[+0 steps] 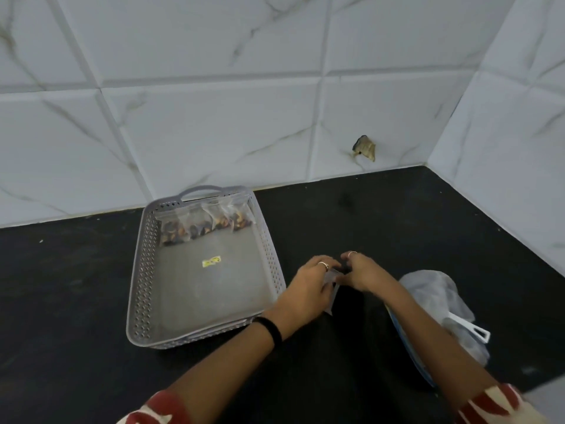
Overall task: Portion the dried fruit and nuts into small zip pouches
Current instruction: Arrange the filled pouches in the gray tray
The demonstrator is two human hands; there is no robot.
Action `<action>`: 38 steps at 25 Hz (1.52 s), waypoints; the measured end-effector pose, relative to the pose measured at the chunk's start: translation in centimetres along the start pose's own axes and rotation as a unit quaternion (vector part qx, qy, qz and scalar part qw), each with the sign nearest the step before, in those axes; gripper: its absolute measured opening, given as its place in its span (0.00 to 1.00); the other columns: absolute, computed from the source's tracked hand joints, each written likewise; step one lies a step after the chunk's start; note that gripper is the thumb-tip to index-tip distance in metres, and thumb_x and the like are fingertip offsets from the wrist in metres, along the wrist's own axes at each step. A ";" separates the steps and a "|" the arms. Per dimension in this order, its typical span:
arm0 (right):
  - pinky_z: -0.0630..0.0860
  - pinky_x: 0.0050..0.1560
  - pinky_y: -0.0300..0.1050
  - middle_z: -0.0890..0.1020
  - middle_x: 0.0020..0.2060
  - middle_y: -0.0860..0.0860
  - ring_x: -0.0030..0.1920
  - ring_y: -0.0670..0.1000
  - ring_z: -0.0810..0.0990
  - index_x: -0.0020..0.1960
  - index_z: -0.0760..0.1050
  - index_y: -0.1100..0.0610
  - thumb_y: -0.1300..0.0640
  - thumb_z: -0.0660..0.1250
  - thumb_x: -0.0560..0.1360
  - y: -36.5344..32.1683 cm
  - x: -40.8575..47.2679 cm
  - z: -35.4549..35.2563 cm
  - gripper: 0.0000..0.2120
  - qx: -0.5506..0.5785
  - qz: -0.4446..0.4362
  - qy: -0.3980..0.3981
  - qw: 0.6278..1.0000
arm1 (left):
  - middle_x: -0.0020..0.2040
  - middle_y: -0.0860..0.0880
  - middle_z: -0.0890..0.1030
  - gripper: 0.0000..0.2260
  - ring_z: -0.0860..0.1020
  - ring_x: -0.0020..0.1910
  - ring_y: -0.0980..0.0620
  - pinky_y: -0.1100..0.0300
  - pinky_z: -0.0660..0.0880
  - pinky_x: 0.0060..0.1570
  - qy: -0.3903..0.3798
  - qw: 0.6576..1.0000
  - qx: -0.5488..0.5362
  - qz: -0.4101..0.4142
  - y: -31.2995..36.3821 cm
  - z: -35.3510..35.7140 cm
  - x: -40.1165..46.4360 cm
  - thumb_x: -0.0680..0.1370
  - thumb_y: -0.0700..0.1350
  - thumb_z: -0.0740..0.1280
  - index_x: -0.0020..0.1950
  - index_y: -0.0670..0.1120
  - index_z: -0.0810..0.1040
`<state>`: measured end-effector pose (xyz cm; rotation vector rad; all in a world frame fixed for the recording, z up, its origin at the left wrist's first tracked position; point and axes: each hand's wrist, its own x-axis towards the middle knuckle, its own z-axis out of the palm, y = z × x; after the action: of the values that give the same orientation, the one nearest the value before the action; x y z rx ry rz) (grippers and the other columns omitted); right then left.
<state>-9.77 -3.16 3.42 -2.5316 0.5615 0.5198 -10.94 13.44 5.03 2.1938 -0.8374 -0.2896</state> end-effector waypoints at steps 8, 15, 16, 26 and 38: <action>0.74 0.59 0.53 0.73 0.59 0.54 0.60 0.57 0.73 0.57 0.75 0.56 0.54 0.72 0.71 1.3 1.9 1.9 0.16 -0.020 -0.015 0.044 0.999 | 0.70 0.43 0.68 0.21 0.66 0.70 0.44 0.53 0.64 0.70 0.067 0.960 0.047 -0.269 -1.5 4.6 0.2 0.80 0.46 0.62 0.72 0.43 0.64; 0.79 0.50 0.51 0.80 0.48 0.55 0.49 0.54 0.80 0.48 0.76 0.59 0.64 0.62 0.74 2.1 1.4 0.3 0.06 0.066 -0.060 0.013 0.996 | 0.65 0.42 0.72 0.18 0.74 0.62 0.46 0.52 0.72 0.64 0.109 0.943 -0.039 -0.312 -0.9 5.6 1.2 0.77 0.37 0.63 0.66 0.43 0.69; 0.80 0.48 0.49 0.81 0.46 0.55 0.47 0.54 0.81 0.46 0.76 0.58 0.65 0.62 0.74 2.0 1.0 -0.3 0.05 0.111 -0.072 0.002 0.991 | 0.63 0.43 0.73 0.18 0.75 0.60 0.46 0.53 0.73 0.62 0.118 0.939 -0.059 -0.319 -0.7 5.6 1.2 0.76 0.37 0.64 0.66 0.44 0.69; 0.78 0.41 0.41 0.82 0.43 0.56 0.39 0.49 0.79 0.48 0.75 0.57 0.66 0.65 0.75 -0.7 -1.7 -7.5 0.06 0.306 -0.218 -0.020 0.927 | 0.51 0.50 0.84 0.12 0.81 0.46 0.57 0.69 0.74 0.36 0.190 0.881 -0.353 -0.250 2.6 3.9 1.1 0.76 0.41 0.70 0.59 0.47 0.79; 0.81 0.49 0.46 0.84 0.46 0.52 0.47 0.49 0.83 0.50 0.77 0.55 0.60 0.69 0.75 -9.7 -1.8 -2.2 0.04 0.269 -0.305 -0.119 0.906 | 0.47 0.45 0.85 0.05 0.84 0.46 0.48 0.45 0.79 0.53 0.302 0.907 -0.178 -0.233 -2.7 -6.3 -3.5 0.75 0.39 0.71 0.47 0.48 0.78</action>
<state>-6.13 3.93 9.73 -1.9228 -0.1769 0.3592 -9.52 20.70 7.24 1.9312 0.0880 0.0231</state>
